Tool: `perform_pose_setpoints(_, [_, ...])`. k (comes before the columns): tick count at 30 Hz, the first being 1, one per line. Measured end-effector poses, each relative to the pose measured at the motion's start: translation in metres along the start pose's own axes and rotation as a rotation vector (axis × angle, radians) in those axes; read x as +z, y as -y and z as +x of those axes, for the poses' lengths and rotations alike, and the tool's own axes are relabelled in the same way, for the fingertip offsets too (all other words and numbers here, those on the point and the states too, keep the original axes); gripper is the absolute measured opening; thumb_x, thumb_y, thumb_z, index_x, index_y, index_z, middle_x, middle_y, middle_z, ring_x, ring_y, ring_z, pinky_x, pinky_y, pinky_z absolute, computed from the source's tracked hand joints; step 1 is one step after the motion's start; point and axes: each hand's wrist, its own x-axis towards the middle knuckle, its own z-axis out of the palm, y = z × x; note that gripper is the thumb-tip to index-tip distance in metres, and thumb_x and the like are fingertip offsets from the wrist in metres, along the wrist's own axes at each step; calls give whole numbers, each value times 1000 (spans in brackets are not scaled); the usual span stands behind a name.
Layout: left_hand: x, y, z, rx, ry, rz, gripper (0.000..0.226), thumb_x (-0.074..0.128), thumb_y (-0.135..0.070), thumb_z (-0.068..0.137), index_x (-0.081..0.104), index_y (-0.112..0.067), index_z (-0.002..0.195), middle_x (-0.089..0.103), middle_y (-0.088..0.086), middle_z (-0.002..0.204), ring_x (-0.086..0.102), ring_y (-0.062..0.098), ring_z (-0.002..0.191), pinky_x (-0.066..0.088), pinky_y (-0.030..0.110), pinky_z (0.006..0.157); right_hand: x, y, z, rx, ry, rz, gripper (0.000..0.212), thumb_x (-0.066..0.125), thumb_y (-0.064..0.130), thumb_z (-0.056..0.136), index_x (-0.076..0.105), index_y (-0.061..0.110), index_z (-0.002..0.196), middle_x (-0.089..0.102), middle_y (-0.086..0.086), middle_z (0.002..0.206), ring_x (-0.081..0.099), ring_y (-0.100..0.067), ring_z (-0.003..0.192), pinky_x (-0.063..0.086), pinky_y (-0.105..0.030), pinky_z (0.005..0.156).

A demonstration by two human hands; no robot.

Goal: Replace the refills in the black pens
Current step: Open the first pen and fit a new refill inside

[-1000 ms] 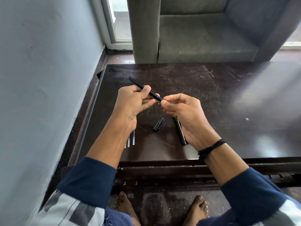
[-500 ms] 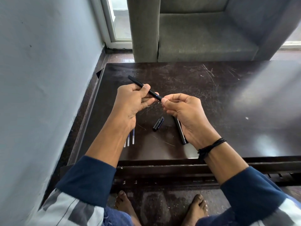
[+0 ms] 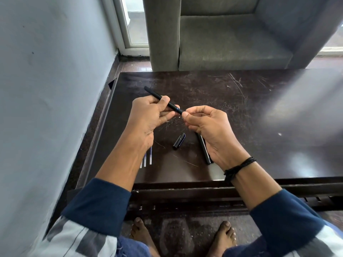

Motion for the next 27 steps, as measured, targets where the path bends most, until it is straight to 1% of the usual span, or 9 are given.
perform_pose_setpoints(4, [0, 0, 0, 6, 0, 4, 14, 58, -7, 99, 66, 5, 99, 75, 18, 87, 77, 23, 77, 62, 24, 69, 1, 2, -1, 67, 9, 20, 19, 78, 29, 89, 74, 10, 91, 75, -6, 81, 67, -11, 71, 57, -22, 70])
perform_pose_setpoints(5, [0, 0, 0, 7, 0, 5, 14, 58, -7, 99, 66, 5, 99, 75, 19, 88, 77, 23, 78, 61, 24, 69, 1, 2, -1, 75, 6, 14, 19, 76, 29, 91, 74, 10, 89, 75, -6, 79, 67, -11, 69, 56, -21, 68])
perform_pose_setpoints(8, [0, 1, 0, 8, 4, 3, 14, 58, -7, 99, 66, 5, 101, 75, 20, 90, 77, 21, 79, 61, 23, 68, 1, 2, -1, 54, -6, -4, 14, 74, 18, 93, 73, 8, 85, 73, -7, 74, 65, -11, 66, 53, -18, 62])
perform_pose_setpoints(11, [0, 1, 1, 5, -2, 11, 14, 59, -7, 98, 66, 5, 100, 75, 19, 91, 77, 21, 78, 61, 23, 67, 0, 2, -1, 13, -4, -23, 6, 78, 12, 88, 74, 9, 87, 73, -6, 79, 66, -12, 72, 53, -20, 67])
perform_pose_setpoints(14, [0, 1, 1, 5, 0, 6, 13, 59, -7, 98, 66, 3, 95, 74, 20, 89, 77, 22, 78, 61, 23, 67, 1, 2, -2, 32, 0, 6, 13, 81, 18, 87, 73, 10, 93, 74, -6, 84, 67, -12, 75, 55, -21, 68])
perform_pose_setpoints(17, [0, 1, 1, 9, 0, 4, 12, 59, -7, 99, 66, 3, 95, 74, 20, 90, 77, 22, 79, 61, 23, 68, 0, 2, -2, 85, 2, 10, 22, 76, 31, 91, 74, 9, 94, 76, -5, 80, 69, -12, 71, 57, -22, 67])
perform_pose_setpoints(21, [0, 1, 0, 8, -2, 8, 13, 59, -7, 98, 66, 5, 100, 74, 20, 92, 77, 21, 79, 61, 23, 67, 0, 2, -1, 61, -9, -1, 13, 73, 18, 93, 73, 8, 85, 74, -6, 74, 67, -12, 67, 54, -19, 62])
perform_pose_setpoints(24, [0, 0, 0, 3, -1, 8, 14, 59, -7, 98, 66, 5, 103, 75, 19, 92, 77, 21, 79, 61, 23, 66, 0, 1, 0, 19, -9, -14, 6, 79, 13, 88, 74, 10, 87, 75, -6, 81, 68, -13, 74, 53, -21, 67])
perform_pose_setpoints(27, [-1, 0, 1, 2, -1, 3, 13, 59, -7, 98, 66, 3, 100, 75, 19, 91, 77, 20, 78, 60, 22, 65, 0, 1, -1, 38, 4, 1, 18, 83, 19, 85, 74, 10, 97, 76, -5, 87, 69, -12, 77, 54, -21, 68])
